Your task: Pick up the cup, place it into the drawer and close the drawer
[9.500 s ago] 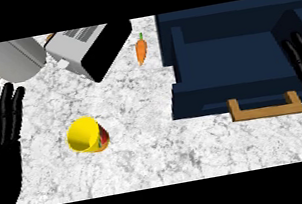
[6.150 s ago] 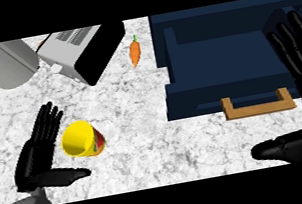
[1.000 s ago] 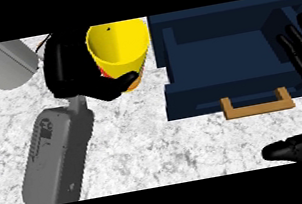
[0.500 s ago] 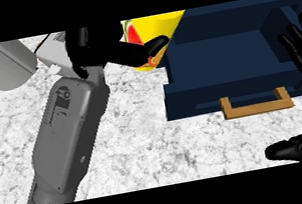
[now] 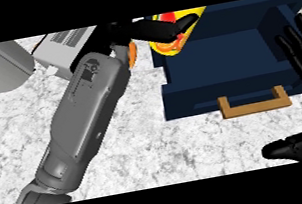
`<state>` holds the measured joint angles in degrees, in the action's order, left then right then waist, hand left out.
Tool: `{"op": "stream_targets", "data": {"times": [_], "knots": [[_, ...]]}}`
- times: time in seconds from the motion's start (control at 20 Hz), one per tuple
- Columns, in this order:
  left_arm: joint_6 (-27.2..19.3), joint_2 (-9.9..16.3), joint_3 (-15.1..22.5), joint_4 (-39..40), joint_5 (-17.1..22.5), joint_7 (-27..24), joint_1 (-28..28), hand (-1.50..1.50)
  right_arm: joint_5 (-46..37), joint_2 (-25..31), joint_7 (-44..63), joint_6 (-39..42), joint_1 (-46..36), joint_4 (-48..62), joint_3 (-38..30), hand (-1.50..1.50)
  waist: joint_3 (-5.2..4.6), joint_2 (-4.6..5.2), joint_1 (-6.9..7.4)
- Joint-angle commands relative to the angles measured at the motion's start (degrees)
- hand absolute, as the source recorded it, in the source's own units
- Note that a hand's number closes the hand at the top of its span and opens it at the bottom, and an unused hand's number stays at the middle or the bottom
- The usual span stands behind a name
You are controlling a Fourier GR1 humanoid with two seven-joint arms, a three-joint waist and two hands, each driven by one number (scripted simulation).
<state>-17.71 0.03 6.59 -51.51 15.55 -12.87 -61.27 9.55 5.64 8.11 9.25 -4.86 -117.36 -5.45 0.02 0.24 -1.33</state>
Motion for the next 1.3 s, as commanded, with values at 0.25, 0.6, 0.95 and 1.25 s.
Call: {"op": "stream_targets", "data": {"times": [0.25,0.6,0.95,1.25], "knots": [[-4.29,-0.03,6.40,12.57,7.02,-3.93,-6.54,1.50,0.27,0.79,1.31,0.24,-0.23,-1.27,-0.22,-1.50,0.00,-0.01,-0.28],[-6.25,-0.03,13.26,23.87,15.02,-7.64,-11.52,1.50,-0.02,-0.70,-0.66,0.48,-1.67,1.52,1.54,-1.50,0.04,0.65,-2.87],[-6.98,-0.03,19.13,27.59,17.34,-8.20,-14.58,1.50,-0.34,-0.50,-0.22,0.42,-3.89,3.47,1.87,-1.50,0.06,1.11,-4.29],[-9.43,-0.03,25.84,29.83,16.70,-7.46,-13.35,1.50,2.01,0.47,0.30,2.06,-1.83,1.18,1.02,-1.50,0.10,1.08,-4.99]]}}
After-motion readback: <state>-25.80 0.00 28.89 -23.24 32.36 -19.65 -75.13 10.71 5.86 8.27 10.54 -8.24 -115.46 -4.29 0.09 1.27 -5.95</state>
